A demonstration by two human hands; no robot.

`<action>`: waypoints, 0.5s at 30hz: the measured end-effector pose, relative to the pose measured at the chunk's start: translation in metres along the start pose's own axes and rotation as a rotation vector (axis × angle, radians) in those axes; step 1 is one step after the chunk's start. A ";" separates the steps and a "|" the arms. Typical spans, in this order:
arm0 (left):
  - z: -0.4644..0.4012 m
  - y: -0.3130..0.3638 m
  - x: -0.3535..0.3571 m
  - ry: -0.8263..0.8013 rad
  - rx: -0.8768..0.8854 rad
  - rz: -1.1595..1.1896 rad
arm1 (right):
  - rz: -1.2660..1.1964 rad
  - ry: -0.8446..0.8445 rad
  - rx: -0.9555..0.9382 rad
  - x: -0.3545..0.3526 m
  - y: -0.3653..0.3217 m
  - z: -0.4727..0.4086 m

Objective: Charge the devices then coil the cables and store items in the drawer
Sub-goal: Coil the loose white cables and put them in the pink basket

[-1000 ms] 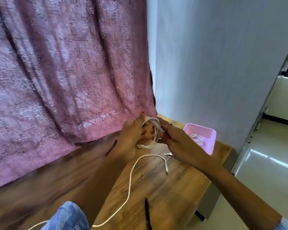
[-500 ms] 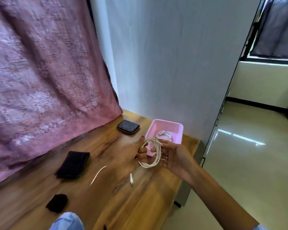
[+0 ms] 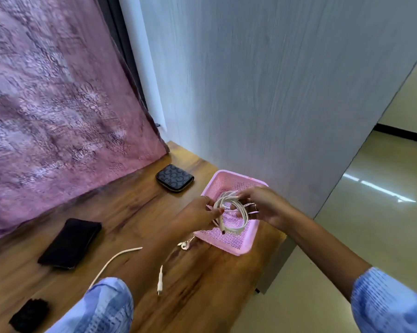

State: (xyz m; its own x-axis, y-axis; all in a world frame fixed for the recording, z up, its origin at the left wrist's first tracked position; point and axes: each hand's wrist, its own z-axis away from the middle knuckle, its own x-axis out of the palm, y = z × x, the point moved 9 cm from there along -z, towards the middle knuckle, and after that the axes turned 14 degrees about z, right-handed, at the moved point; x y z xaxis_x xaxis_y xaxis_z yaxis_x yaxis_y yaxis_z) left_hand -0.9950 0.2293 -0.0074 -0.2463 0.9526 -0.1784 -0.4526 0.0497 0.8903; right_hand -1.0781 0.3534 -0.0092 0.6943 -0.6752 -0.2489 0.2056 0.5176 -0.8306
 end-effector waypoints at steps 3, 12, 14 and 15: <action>-0.010 -0.004 0.001 -0.008 -0.059 -0.213 | 0.197 -0.023 0.012 0.004 -0.002 -0.019; -0.026 -0.013 0.020 -0.046 -0.067 -0.883 | 0.690 -0.115 -0.088 0.026 -0.004 -0.050; -0.027 -0.019 0.021 -0.040 -0.076 -0.905 | 0.799 -0.114 -0.130 0.029 -0.001 -0.053; -0.028 -0.021 0.021 -0.029 -0.072 -0.893 | 0.859 -0.106 -0.163 0.032 -0.001 -0.055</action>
State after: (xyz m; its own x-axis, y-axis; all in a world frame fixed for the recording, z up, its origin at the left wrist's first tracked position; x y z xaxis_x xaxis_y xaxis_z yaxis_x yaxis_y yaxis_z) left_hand -1.0150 0.2398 -0.0414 0.2448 0.5754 -0.7804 -0.5182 0.7579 0.3962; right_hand -1.0941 0.3029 -0.0438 0.6254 -0.0301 -0.7797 -0.5131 0.7370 -0.4400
